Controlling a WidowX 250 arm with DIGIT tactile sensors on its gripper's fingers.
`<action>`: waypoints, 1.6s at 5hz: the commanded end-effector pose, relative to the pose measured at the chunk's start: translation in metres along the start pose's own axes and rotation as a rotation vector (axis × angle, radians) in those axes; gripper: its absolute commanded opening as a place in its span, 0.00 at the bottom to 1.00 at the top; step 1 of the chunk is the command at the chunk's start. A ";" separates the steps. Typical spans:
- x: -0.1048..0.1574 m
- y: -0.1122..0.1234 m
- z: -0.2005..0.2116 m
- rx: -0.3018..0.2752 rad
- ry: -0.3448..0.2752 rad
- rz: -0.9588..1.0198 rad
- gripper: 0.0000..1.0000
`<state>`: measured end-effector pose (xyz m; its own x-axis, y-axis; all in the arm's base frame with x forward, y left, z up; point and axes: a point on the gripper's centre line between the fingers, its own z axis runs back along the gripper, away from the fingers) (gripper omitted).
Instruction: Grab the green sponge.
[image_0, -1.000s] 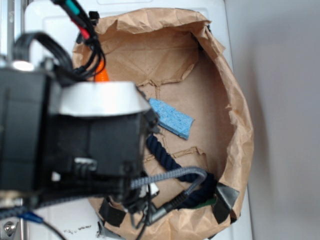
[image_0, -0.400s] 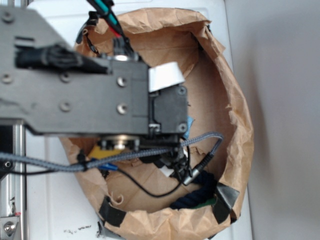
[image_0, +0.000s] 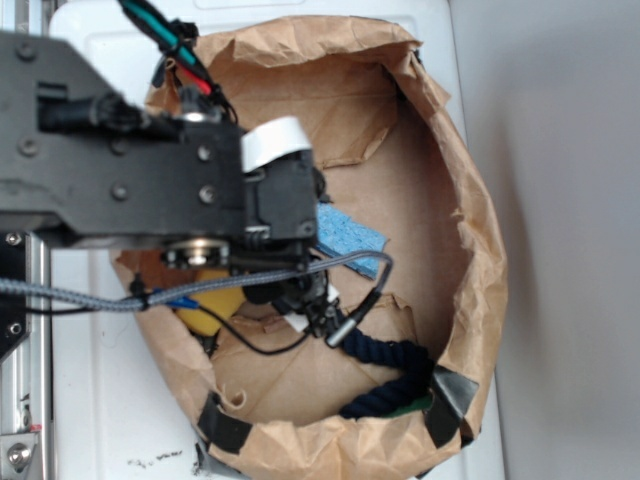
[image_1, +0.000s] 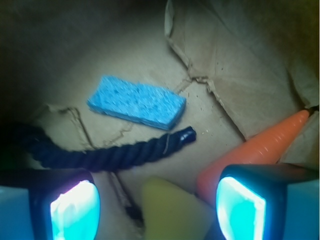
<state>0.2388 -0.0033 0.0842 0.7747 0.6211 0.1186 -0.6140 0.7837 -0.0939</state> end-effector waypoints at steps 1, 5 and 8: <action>-0.006 0.010 -0.027 -0.021 -0.068 -0.070 1.00; -0.023 -0.002 -0.064 0.018 -0.097 -0.134 0.00; -0.005 -0.005 0.002 -0.073 -0.044 -0.113 0.00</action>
<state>0.2257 -0.0199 0.0721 0.8403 0.5277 0.1241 -0.5164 0.8489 -0.1125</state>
